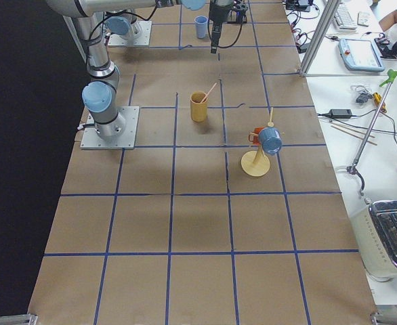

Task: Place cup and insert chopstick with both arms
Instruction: 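Grasp the light blue cup with left gripper while right gripper descends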

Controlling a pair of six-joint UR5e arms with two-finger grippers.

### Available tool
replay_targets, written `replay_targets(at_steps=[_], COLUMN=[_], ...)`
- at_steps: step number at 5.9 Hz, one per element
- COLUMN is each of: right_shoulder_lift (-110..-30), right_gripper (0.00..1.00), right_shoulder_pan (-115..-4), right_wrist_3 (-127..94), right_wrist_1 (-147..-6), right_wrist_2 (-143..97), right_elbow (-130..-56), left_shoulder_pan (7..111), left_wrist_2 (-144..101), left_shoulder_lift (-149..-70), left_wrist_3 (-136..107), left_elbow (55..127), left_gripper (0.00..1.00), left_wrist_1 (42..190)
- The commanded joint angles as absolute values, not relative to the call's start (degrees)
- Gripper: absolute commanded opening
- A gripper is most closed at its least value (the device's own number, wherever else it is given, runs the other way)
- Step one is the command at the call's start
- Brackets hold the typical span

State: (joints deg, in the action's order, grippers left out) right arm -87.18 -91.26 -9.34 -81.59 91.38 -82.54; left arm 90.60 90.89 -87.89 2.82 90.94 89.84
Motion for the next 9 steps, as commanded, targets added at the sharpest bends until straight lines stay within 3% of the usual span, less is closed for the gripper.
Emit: replay_targets(at_steps=[1,4,5,6,7,8,9], right_shoulder_lift=[-87.1,-86.84,-85.88,-85.09,-84.38,-82.81,-82.62], right_gripper=[1.0,1.0,1.0,1.0,1.0,1.0,1.0], right_shoulder_pan=[-91.23,-82.37,-82.44,-83.14,-84.88,-85.34,-85.34], right_wrist_3=[-9.14,-2.37,-2.55,-2.72,-2.81,-2.55,-2.55], right_wrist_1=[-82.26,-83.48,-91.68,-96.46,-100.77,-103.86,-104.84], right_wrist_2=[91.58,91.32,91.41,91.32,91.41,91.49,91.49], right_elbow=[-83.23,-85.24,-89.0,-93.47,-96.56,-99.29,-101.06], left_shoulder_pan=[85.29,80.52,81.12,81.73,81.83,81.74,82.0], left_wrist_2=[90.7,90.62,90.7,90.62,90.79,90.79,90.62], left_shoulder_lift=[-88.24,-91.29,-95.49,-98.5,-97.83,-97.47,-96.95], left_wrist_3=[6.84,8.96,8.88,8.79,8.88,8.53,8.18], left_elbow=[98.74,117.89,120.04,120.06,119.71,119.36,118.57], left_gripper=[0.98,0.95,0.93,0.7,0.32,0.07,0.02], left_wrist_1=[85.82,63.92,58.94,58.54,58.71,58.54,58.62])
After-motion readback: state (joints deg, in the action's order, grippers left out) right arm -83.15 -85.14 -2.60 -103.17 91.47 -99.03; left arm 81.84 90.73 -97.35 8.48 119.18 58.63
